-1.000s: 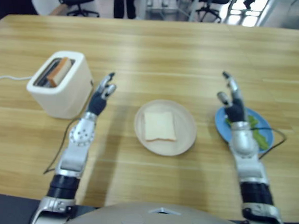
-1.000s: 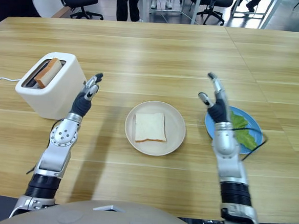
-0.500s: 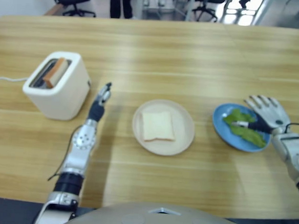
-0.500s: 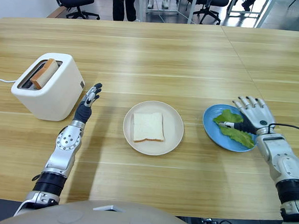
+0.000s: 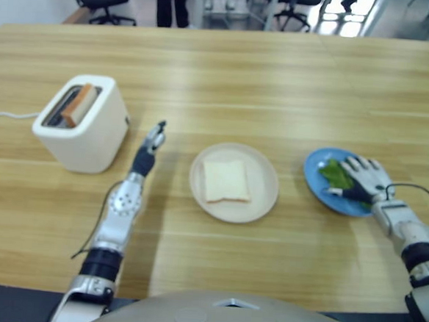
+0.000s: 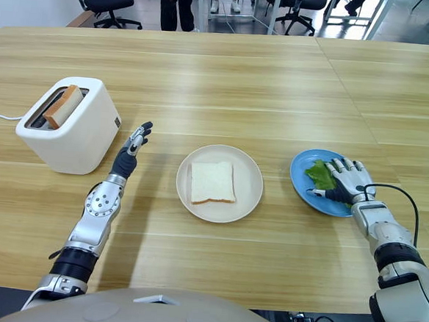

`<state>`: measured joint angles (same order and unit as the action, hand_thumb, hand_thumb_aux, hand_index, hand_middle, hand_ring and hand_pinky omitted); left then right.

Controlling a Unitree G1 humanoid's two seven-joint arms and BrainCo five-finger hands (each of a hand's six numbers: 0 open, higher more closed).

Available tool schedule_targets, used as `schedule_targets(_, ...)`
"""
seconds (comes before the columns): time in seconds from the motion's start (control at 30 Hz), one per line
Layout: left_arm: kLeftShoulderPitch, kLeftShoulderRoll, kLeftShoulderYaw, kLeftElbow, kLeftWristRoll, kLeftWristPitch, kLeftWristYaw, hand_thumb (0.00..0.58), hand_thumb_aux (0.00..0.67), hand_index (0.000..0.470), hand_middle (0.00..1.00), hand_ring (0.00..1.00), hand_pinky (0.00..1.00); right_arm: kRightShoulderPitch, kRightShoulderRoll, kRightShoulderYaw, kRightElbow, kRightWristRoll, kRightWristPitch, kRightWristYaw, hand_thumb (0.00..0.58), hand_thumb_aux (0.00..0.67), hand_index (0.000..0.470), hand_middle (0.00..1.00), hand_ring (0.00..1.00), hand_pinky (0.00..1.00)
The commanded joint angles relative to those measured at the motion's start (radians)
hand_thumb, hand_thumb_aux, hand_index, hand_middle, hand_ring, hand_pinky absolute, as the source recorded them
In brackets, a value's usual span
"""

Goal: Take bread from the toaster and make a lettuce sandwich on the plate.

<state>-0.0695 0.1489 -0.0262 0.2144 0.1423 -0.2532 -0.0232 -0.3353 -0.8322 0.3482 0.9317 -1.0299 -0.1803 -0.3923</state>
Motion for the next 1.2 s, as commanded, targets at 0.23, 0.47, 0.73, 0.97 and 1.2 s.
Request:
schedule_targets(0.23, 0.018, 0.002, -0.013, 0.0, 0.009, 0.011, -0.005, 0.0, 0.0, 0.0, 0.0, 0.0, 0.0, 0.003, 0.011, 0.045, 0.051, 0.077, -0.011, 0.016, 0.58, 0.67, 0.46, 0.0, 0.0, 0.0)
schedule_targets(0.47, 0.026, 0.004, -0.018, -0.003, 0.013, 0.012, -0.005, 0.0, 0.0, 0.0, 0.0, 0.0, 0.0, 0.01, 0.01, 0.058, 0.025, 0.111, -0.017, 0.016, 0.58, 0.67, 0.46, 0.0, 0.0, 0.0)
schedule_targets(0.73, 0.031, 0.002, -0.021, -0.004, 0.013, 0.013, -0.006, 0.0, 0.0, 0.0, 0.0, 0.0, 0.0, 0.042, -0.02, 0.026, -0.076, 0.166, -0.017, -0.001, 0.58, 0.67, 0.46, 0.29, 0.29, 0.29)
schedule_targets(0.97, 0.03, 0.001, -0.02, 0.008, 0.012, 0.01, -0.003, 0.0, 0.0, 0.0, 0.0, 0.0, 0.0, 0.126, -0.066, -0.07, -0.312, 0.23, 0.017, -0.003, 0.58, 0.67, 0.46, 1.0, 1.0, 1.0)
schedule_targets(1.2, 0.033, -0.004, -0.017, 0.009, 0.01, 0.008, 0.004, 0.0, 0.0, 0.0, 0.0, 0.0, 0.0, 0.187, -0.088, -0.139, -0.516, 0.234, 0.062, 0.046, 0.58, 0.67, 0.46, 1.0, 1.0, 1.0)
